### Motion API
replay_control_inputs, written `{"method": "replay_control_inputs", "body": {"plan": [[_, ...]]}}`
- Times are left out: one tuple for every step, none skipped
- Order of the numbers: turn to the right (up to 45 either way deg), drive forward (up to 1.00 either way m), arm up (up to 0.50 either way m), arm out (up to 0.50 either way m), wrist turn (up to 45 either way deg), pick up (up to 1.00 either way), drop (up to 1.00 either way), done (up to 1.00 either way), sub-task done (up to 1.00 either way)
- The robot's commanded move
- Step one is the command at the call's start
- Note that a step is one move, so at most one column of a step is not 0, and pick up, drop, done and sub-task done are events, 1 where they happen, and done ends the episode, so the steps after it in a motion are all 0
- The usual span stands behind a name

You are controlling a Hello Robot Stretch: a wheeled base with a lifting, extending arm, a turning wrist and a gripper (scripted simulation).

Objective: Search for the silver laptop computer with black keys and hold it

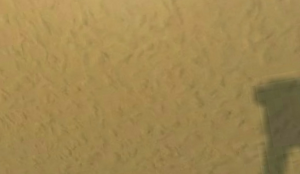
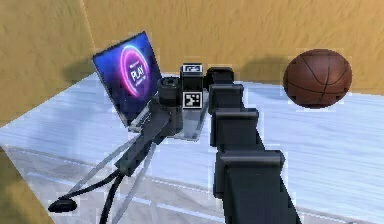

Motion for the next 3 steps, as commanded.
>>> {"method": "replay_control_inputs", "body": {"plan": [[0.0, 0.00, 0.00, 0.00, 45.0, 0.00, 0.00, 0.00, 0.00], [0.0, 0.00, 0.00, 0.00, 45.0, 0.00, 0.00, 0.00, 0.00], [0.0, 0.00, 0.00, 0.00, 45.0, 0.00, 0.00, 0.00, 0.00]]}}
